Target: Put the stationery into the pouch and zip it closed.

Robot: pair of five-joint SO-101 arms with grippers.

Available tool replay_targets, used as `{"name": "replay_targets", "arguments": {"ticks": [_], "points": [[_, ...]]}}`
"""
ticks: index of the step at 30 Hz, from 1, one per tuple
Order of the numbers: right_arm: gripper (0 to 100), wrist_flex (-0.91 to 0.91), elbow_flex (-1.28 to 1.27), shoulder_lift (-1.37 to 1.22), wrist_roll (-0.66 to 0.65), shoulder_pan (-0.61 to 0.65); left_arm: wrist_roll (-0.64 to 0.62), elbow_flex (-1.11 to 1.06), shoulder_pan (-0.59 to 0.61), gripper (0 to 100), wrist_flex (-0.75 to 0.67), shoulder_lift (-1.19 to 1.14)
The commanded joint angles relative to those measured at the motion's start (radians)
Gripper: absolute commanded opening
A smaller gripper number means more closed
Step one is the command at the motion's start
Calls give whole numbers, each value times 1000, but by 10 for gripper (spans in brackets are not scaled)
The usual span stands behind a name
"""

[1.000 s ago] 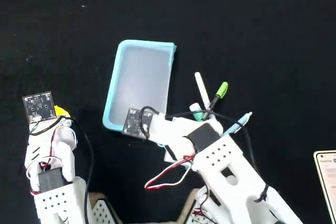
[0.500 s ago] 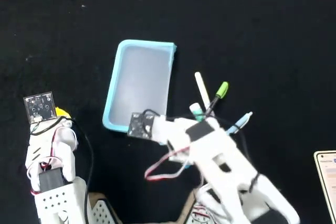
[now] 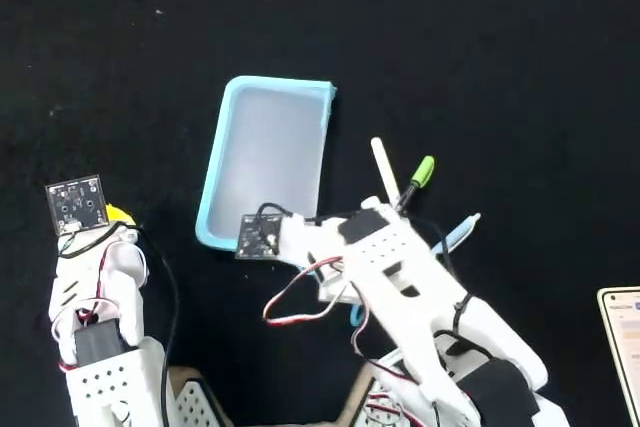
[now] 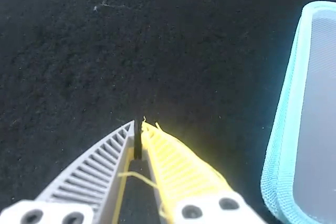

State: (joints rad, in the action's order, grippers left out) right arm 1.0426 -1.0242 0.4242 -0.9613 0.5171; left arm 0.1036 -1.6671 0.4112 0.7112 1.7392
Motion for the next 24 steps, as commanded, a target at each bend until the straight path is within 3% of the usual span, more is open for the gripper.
{"name": "replay_targets", "arguments": {"ticks": [1,8,14,15,20,24], "points": [[279,-32,42,-7,-14,20,11,18,-12,30,-3,2],[253,-282,-116,-7,-17,-74,11,18,-10,30,-2,2],[8,-318,-139,1,-18,-89,11,18,-12,30,0,2],[12,-316,-137,1,-15,-91,11,18,-12,30,0,2],[10,-155,-53,65,6,-94,11,18,-10,30,0,2],[10,26,38,191,227,-89,11,18,-12,30,-2,2]]}}
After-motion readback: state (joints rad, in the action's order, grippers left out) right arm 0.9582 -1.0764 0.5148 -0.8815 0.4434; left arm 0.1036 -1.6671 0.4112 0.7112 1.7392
